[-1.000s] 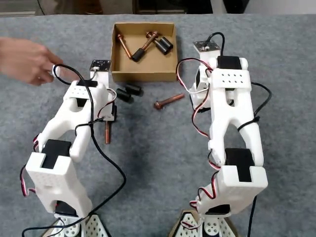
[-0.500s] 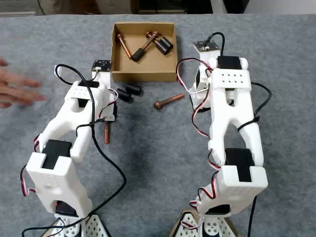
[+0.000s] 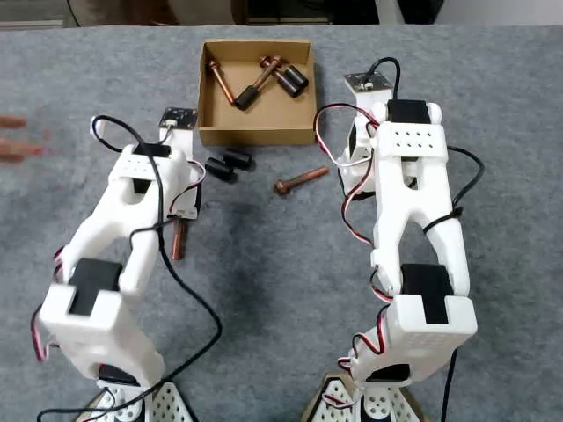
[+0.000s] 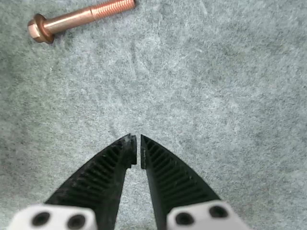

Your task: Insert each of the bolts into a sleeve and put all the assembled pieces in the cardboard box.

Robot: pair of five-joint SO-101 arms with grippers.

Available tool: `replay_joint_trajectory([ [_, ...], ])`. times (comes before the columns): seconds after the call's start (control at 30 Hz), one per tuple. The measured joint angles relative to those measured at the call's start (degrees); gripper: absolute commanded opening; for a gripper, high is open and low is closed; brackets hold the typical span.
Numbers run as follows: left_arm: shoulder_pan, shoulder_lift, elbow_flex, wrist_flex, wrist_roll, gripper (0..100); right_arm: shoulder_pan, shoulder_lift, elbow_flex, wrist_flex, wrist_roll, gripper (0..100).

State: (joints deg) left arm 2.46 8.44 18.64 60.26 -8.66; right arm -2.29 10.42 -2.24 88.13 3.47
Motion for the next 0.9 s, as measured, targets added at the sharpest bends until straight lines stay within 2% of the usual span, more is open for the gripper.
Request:
replay_joint_trajectory([
  [0.2, 0.00, -12.22, 5.71, -0.97, 0.00, 2, 0.00, 0.00, 0.00, 0.00, 0.00, 2.7],
  [0.4, -1.14, -13.19, 8.44, -5.19, 0.09, 2, 0.00, 0.00, 0.00, 0.00, 0.00, 2.8],
  [0.5, -1.14, -13.19, 9.32, -5.45, 0.09, 2, -0.53, 0.00, 0.00, -1.14, -4.04, 2.8],
  [0.63, -1.14, -9.76, 9.41, -5.45, 0.00, 2, -2.90, 0.00, 0.00, -2.37, -9.67, 2.8],
  [0.9, -3.16, 2.90, 4.66, -4.04, 0.09, 2, -6.42, 0.00, 0.00, -2.46, -11.08, 2.8],
])
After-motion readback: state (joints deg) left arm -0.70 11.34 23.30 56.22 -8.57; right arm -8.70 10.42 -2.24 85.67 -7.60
